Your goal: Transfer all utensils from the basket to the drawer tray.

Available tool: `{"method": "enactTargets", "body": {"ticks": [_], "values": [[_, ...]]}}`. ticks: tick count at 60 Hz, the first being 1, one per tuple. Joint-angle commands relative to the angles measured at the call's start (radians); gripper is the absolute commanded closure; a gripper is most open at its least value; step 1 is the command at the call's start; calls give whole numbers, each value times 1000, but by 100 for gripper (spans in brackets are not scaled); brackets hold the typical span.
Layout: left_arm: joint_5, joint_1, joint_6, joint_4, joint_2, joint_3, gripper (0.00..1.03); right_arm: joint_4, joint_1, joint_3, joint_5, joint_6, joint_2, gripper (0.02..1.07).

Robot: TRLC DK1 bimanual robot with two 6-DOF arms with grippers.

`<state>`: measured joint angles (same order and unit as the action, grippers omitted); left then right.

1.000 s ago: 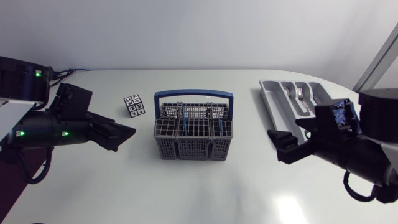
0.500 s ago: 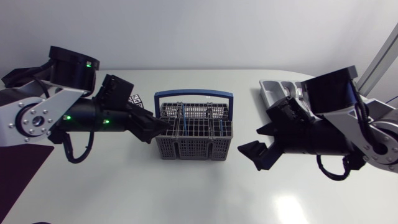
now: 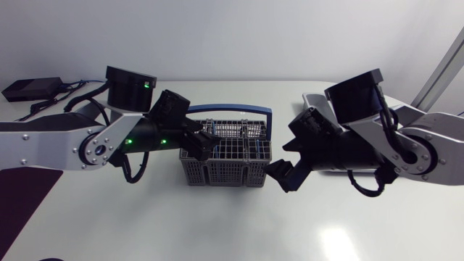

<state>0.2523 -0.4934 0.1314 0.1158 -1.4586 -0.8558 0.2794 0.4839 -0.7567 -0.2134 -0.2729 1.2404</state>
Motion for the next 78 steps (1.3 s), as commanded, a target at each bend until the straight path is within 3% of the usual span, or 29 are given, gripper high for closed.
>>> {"method": "enactTargets", "body": {"ticks": [1, 7, 11, 20, 28, 41, 78], "values": [[-22, -4, -15, 36, -52, -23, 30, -20, 10, -29, 0, -22, 36, 7], [-24, -1, -21, 65, -75, -28, 44, -32, 18, -36, 9, -29, 64, 7], [-24, 3, -27, 78, -78, -25, 48, -45, 22, -36, 17, -34, 68, 7], [-24, -2, -27, 101, -100, -26, 49, -85, 30, -27, 63, -51, 70, 7], [-22, -5, -35, 165, -121, -23, 71, -97, 28, -7, 75, -60, 57, 7], [-22, -14, -36, 174, -120, -20, 99, -98, 18, 10, 86, -78, 48, 7], [-24, -59, -39, 191, 49, 55, 100, -206, 61, 25, 111, -140, 62, 12]]}}
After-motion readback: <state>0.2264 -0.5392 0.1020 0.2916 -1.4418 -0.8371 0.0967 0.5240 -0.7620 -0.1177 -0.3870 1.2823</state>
